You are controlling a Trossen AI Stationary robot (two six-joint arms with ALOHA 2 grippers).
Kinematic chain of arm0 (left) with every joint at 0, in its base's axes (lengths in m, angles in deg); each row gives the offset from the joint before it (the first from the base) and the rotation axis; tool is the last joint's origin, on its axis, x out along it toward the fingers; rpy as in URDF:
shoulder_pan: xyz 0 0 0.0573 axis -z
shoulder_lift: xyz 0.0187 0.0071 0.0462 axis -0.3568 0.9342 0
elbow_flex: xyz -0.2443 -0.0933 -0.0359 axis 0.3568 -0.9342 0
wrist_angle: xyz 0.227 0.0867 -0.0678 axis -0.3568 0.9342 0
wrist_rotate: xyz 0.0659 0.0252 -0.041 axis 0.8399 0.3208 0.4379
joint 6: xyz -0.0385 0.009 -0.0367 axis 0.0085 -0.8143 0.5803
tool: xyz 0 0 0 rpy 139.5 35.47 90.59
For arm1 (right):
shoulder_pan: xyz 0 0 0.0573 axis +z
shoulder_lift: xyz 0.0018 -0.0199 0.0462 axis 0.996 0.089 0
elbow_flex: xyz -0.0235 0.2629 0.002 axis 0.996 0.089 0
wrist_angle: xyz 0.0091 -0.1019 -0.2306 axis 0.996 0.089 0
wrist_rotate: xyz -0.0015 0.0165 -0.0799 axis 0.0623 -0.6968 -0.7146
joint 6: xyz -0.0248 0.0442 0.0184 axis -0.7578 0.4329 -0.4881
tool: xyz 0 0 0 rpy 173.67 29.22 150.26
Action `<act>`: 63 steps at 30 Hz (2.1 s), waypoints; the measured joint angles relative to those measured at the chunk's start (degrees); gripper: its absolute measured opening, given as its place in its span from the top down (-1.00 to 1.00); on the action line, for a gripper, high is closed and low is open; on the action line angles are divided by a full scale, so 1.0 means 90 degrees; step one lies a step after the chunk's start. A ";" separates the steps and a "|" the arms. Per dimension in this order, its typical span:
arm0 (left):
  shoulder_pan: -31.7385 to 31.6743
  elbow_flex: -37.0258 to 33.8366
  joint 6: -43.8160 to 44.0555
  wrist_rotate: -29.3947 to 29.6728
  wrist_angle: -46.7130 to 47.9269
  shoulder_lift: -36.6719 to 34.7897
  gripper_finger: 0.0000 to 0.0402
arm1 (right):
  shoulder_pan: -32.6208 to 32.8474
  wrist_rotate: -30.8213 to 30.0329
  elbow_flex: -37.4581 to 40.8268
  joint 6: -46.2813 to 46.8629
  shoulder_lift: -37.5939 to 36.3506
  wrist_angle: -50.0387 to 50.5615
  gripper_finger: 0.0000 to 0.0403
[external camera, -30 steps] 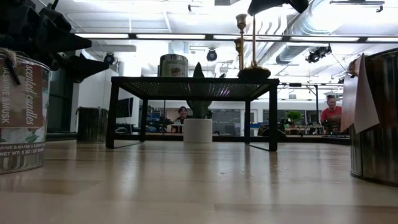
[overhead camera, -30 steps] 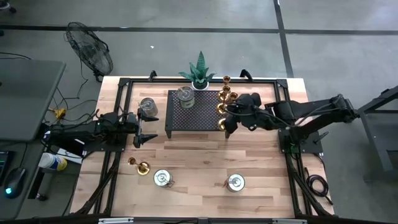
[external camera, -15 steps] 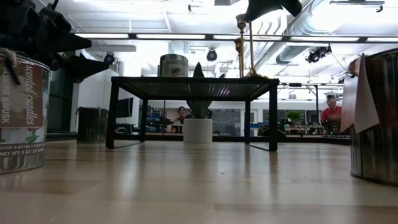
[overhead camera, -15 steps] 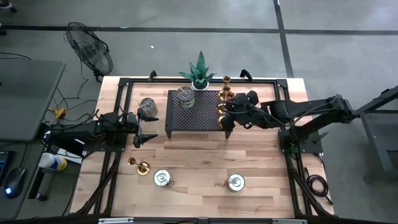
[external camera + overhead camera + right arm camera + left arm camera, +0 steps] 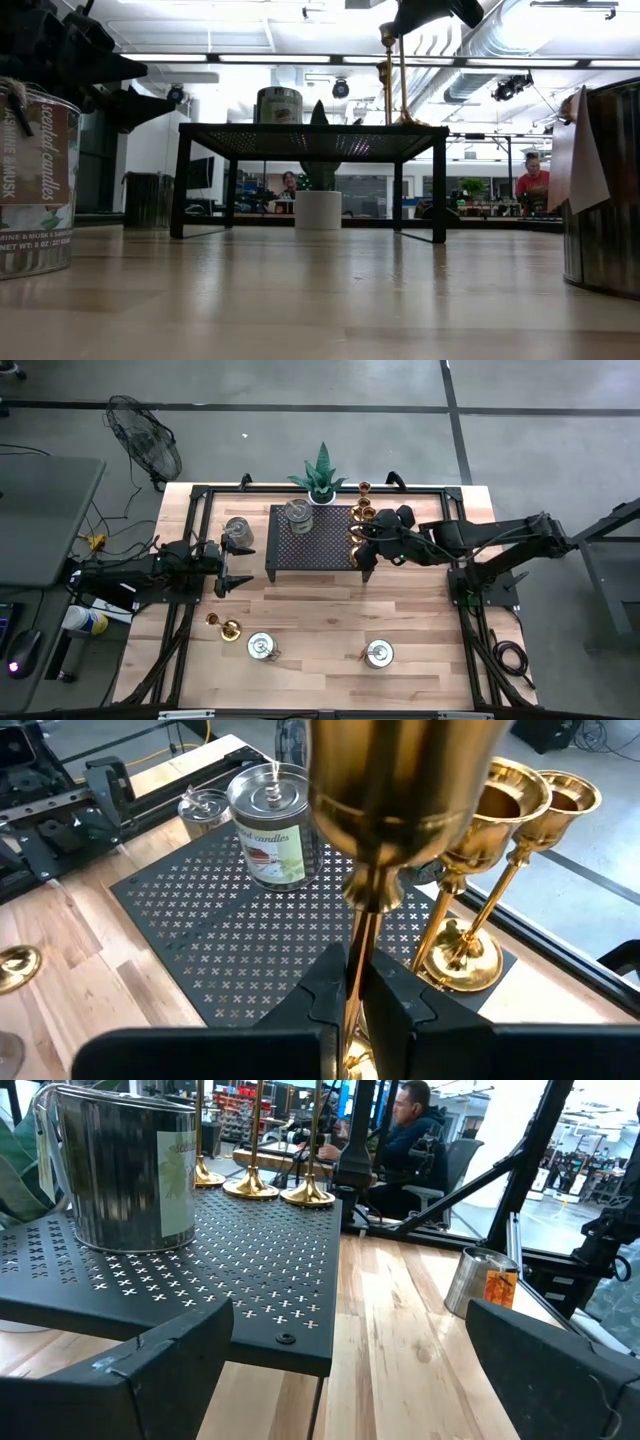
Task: Pick & Place candle stick holders
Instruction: Align the gold candle holder on the shelf with the other gold candle holders
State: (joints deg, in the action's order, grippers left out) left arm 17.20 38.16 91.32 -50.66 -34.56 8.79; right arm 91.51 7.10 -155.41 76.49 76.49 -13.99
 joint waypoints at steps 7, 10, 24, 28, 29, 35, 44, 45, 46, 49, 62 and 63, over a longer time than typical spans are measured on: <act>-0.0002 0.0002 0.0000 0.0002 -0.0002 0.0000 -0.95 | -0.0002 -0.0010 0.0000 -0.0069 0.0000 0.0002 0.92; 0.0000 0.0002 0.0000 0.0002 -0.0002 0.0002 -0.95 | 0.0000 0.0000 0.0000 -0.0069 0.0000 0.0002 0.92; -0.0002 0.0002 0.0000 0.0000 -0.0002 0.0000 -0.95 | 0.0000 0.0175 0.0000 -0.0311 -0.0002 -0.0055 0.92; -0.0001 0.0003 0.0000 0.0001 -0.0001 0.0001 -0.95 | 0.0002 0.0197 0.0000 -0.0344 -0.0002 -0.0100 0.92; 0.0000 0.0007 0.0002 0.0002 0.0000 0.0002 -0.95 | 0.0002 0.0198 0.0000 -0.0344 -0.0002 -0.0101 0.92; 0.0000 0.0007 0.0000 0.0001 -0.0002 0.0002 -0.95 | 0.0002 0.0186 0.0000 -0.0344 -0.0002 -0.0109 0.92; -0.0002 0.0007 0.0002 0.0002 0.0000 0.0000 -0.95 | 0.0000 0.0170 0.0000 -0.0363 0.0027 -0.0218 0.92; -0.0002 0.0007 0.0002 0.0000 -0.0002 0.0002 -0.95 | 0.0000 0.0165 0.0000 -0.0399 0.0036 -0.0257 0.92; -0.0001 0.0007 0.0000 0.0002 0.0000 0.0002 -0.95 | 0.0000 0.0174 0.0000 -0.0442 0.0058 -0.0317 0.92; -0.0002 0.0007 0.0002 0.0002 -0.0002 0.0002 -0.95 | 0.0000 0.0198 0.0000 -0.0460 0.0117 -0.0352 0.92; -0.0001 0.0005 0.0000 0.0001 -0.0001 0.0000 -0.95 | 0.0000 0.0121 0.0000 -0.0455 0.0117 -0.0218 0.92; -0.0002 0.0005 0.0000 0.0002 -0.0001 0.0000 -0.95 | 0.0000 0.0119 -0.0001 -0.0455 0.0117 -0.0217 0.92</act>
State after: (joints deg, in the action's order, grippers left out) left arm 17.18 38.20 91.32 -50.64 -34.57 8.79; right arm 91.51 8.17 -155.42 72.39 77.54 -15.94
